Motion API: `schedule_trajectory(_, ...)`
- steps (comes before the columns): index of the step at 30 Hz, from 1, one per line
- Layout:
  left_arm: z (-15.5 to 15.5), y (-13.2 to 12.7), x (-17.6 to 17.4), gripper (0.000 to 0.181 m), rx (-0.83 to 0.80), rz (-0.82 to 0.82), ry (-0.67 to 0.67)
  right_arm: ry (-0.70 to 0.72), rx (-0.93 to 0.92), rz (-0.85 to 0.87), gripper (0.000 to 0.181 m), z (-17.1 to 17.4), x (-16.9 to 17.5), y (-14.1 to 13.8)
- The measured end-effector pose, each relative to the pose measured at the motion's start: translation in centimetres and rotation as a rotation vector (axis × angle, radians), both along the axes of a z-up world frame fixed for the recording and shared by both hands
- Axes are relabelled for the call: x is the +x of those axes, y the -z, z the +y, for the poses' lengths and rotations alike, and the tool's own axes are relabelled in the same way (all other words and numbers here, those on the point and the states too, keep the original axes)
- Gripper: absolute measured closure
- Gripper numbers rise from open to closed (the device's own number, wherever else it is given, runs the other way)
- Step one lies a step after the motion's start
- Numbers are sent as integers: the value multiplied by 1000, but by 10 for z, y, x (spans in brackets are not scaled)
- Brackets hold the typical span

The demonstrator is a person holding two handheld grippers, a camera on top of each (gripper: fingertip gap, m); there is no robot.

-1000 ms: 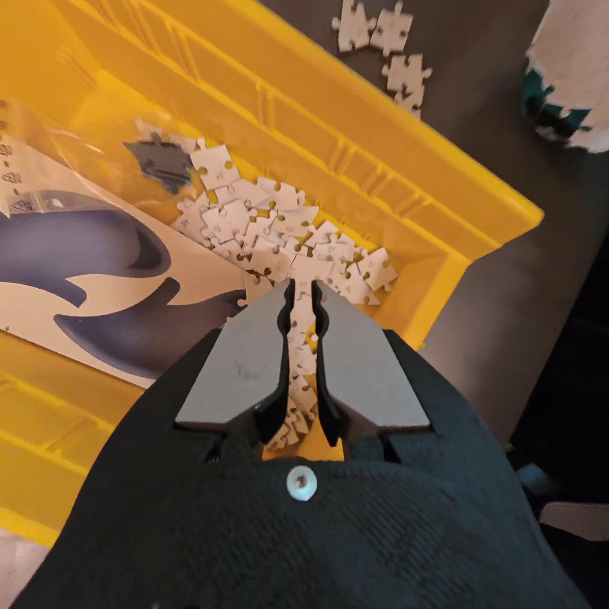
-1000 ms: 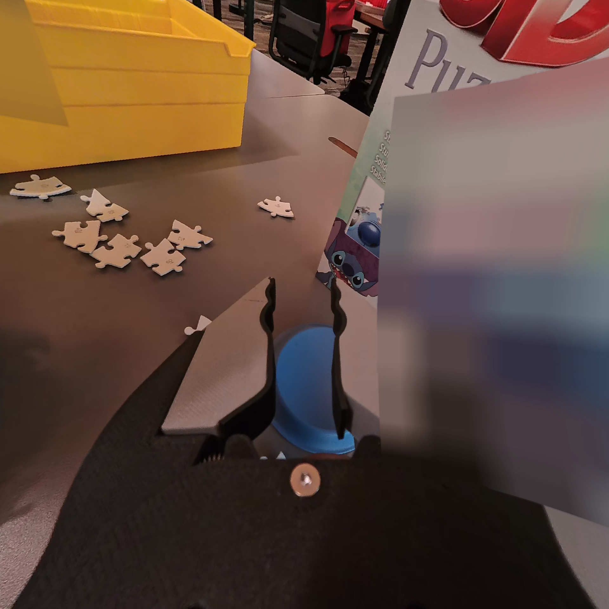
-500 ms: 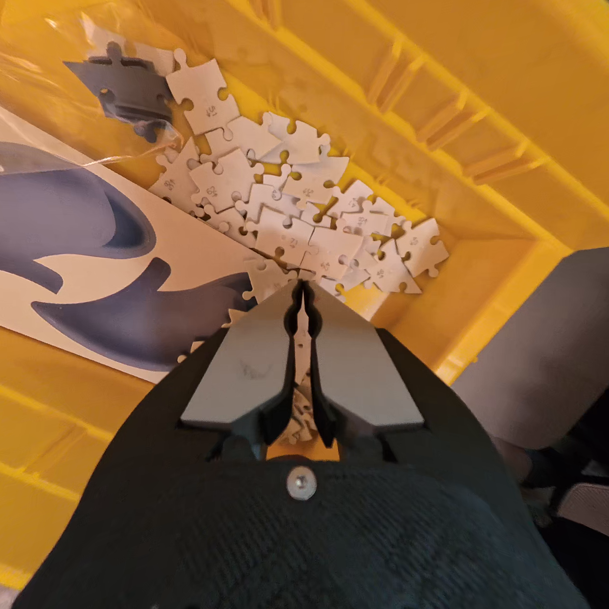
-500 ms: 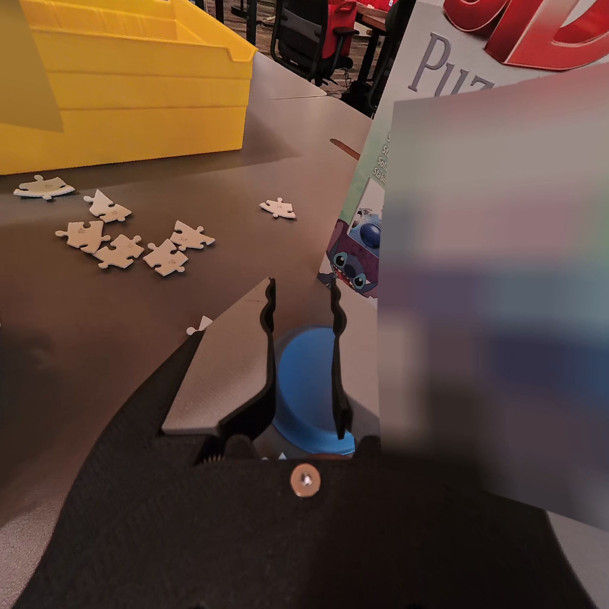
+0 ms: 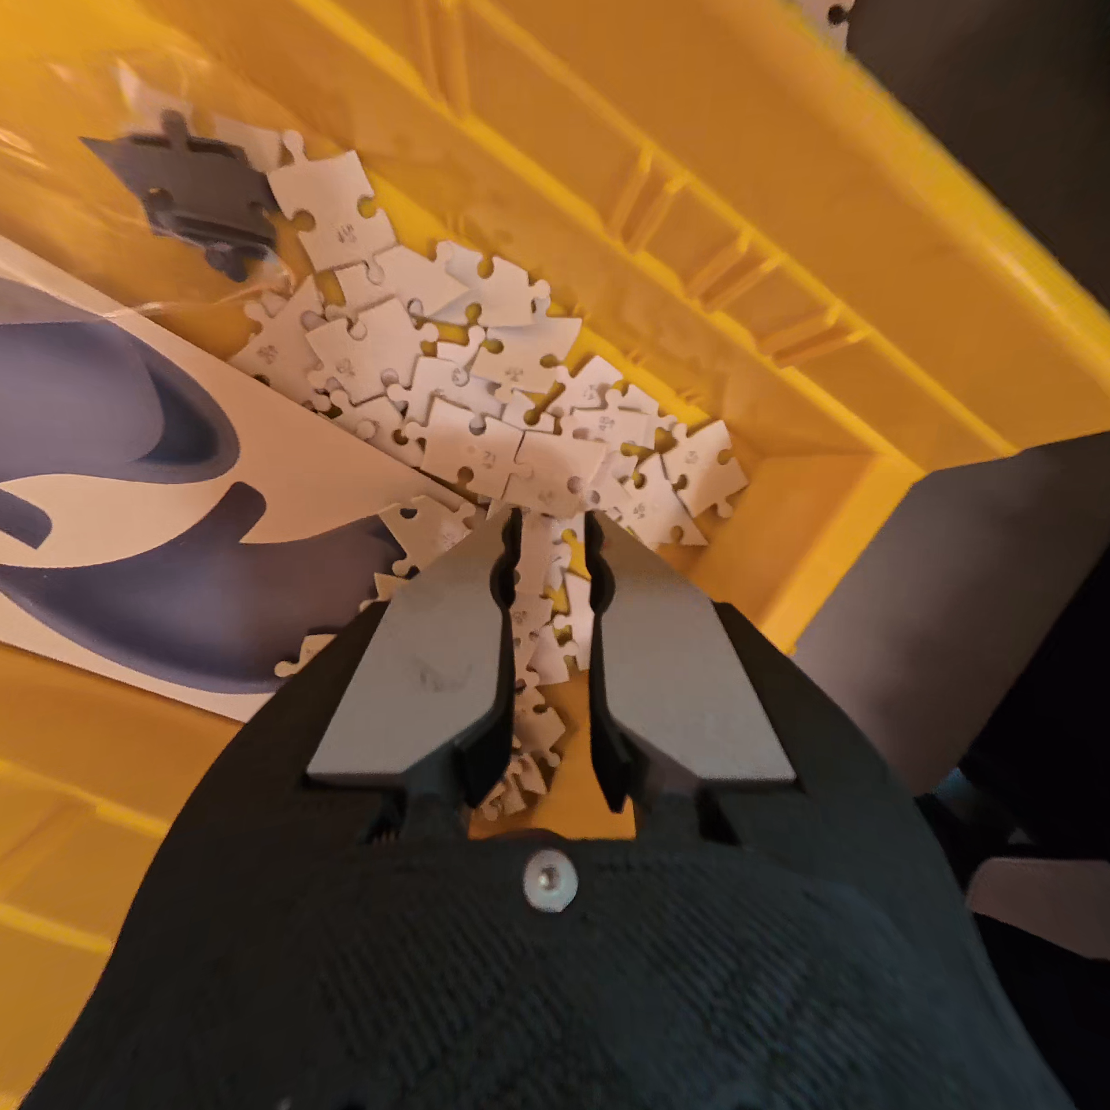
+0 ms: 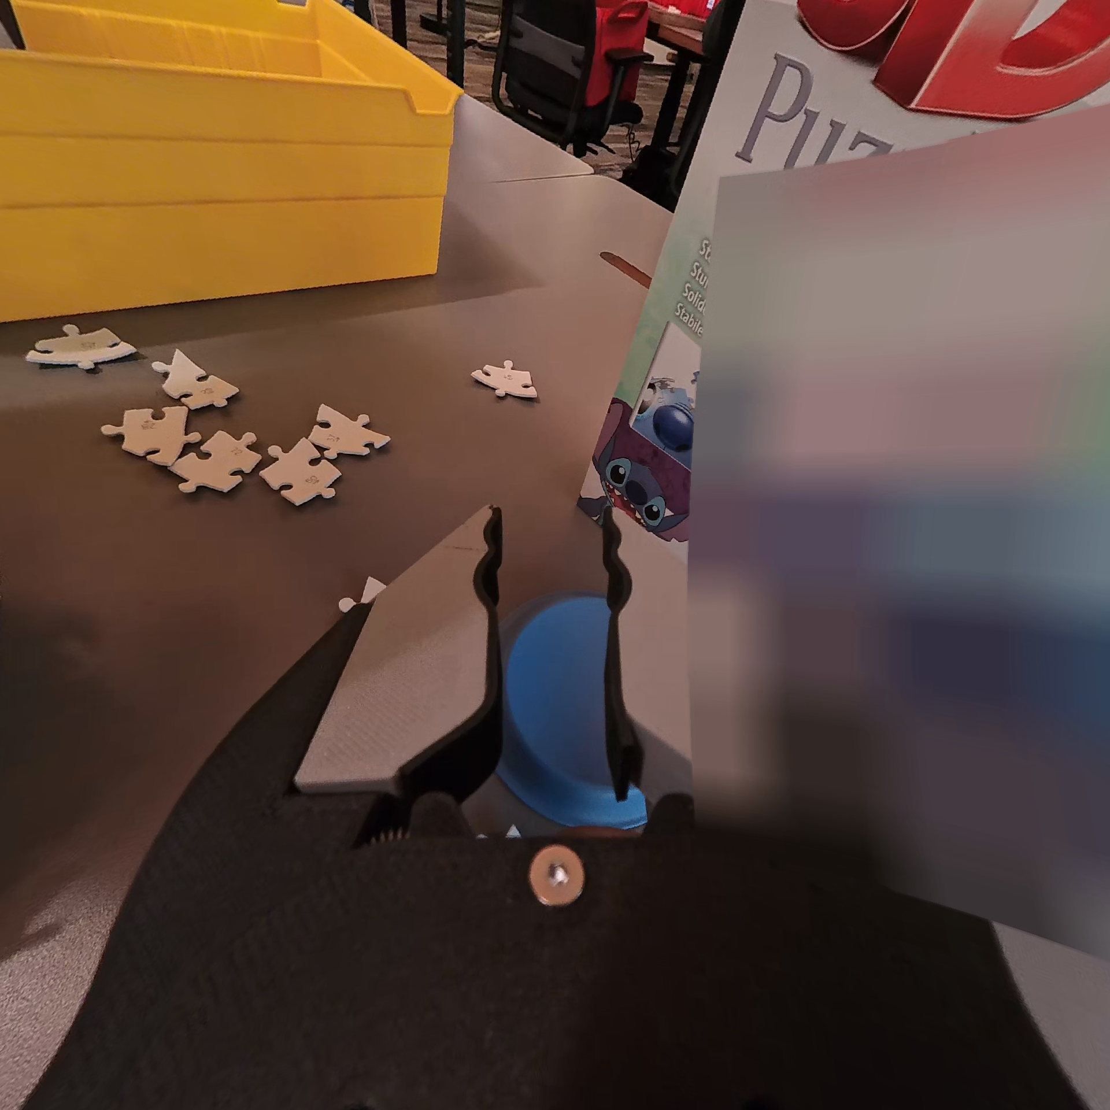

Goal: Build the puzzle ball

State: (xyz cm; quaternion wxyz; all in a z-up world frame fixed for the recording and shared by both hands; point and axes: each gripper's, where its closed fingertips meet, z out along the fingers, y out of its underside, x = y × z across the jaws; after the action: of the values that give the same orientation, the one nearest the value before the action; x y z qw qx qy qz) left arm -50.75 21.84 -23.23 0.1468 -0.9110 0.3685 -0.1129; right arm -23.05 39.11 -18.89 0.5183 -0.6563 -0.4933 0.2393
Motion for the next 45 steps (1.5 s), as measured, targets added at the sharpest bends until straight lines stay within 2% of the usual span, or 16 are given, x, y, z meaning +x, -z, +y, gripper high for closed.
schedule_trajectory(1,-2,5,-2,159,-15,23,3,0,1,1,151,0,0,0)
schedule_trajectory(5,3,9,-5,163,-4,48,-17,2,0,0,151,0,0,0)
schedule_trajectory(7,9,10,-11,178,21,79,-31,3,0,1,151,1,0,0)
schedule_trajectory(16,30,6,-30,180,106,110,-124,5,1,-1,151,1,0,0)
schedule_trajectory(19,36,6,-37,170,138,154,-152,5,2,-2,151,1,0,0)
schedule_trajectory(22,36,3,-31,168,150,130,-139,4,2,-2,151,1,0,0)
schedule_trajectory(26,23,-7,-11,163,107,-10,-84,4,1,-1,151,1,1,0)
schedule_trajectory(32,14,-14,8,159,67,-132,-25,4,2,-3,151,1,0,0)
schedule_trajectory(38,9,5,19,156,42,-43,39,5,2,-2,151,1,1,0)
schedule_trajectory(45,19,6,6,153,81,10,-5,5,2,-3,151,1,0,0)
